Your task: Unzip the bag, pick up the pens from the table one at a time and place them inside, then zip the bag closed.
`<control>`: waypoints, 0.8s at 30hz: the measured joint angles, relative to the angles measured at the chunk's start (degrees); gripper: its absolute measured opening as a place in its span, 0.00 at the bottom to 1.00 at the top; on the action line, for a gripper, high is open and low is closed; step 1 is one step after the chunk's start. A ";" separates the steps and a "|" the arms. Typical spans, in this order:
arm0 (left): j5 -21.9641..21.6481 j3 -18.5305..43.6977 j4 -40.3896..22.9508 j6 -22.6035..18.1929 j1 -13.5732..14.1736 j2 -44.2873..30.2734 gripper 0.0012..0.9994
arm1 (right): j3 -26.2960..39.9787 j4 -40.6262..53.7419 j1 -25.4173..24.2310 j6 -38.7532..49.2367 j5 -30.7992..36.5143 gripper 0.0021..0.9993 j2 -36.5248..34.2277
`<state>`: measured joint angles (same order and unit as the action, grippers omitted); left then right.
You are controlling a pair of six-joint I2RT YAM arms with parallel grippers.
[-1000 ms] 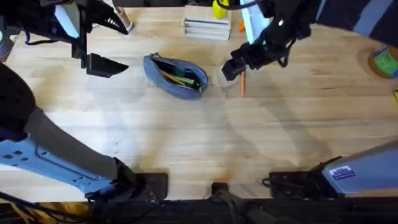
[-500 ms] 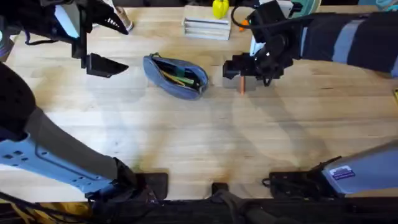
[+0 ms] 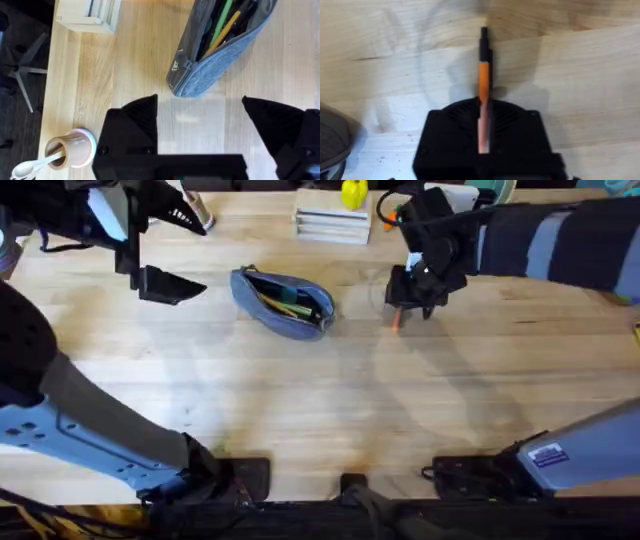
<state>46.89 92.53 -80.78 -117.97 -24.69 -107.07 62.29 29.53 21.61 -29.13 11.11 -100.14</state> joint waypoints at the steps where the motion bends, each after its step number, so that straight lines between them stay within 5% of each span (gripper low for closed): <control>1: 0.00 0.00 -0.01 0.00 0.00 0.00 0.99 | 0.11 0.02 -0.04 -0.04 0.04 0.05 0.00; 14: 0.00 0.00 -0.01 0.00 0.00 0.00 0.99 | 0.34 3.50 0.16 2.47 -1.74 0.04 1.39; 24: 0.00 0.00 -0.01 0.00 0.00 0.00 0.99 | 2.02 -1.20 4.65 28.38 -8.63 0.03 15.68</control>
<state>46.89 92.53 -80.79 -117.97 -24.69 -107.07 64.31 28.33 26.25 -0.75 2.48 -84.46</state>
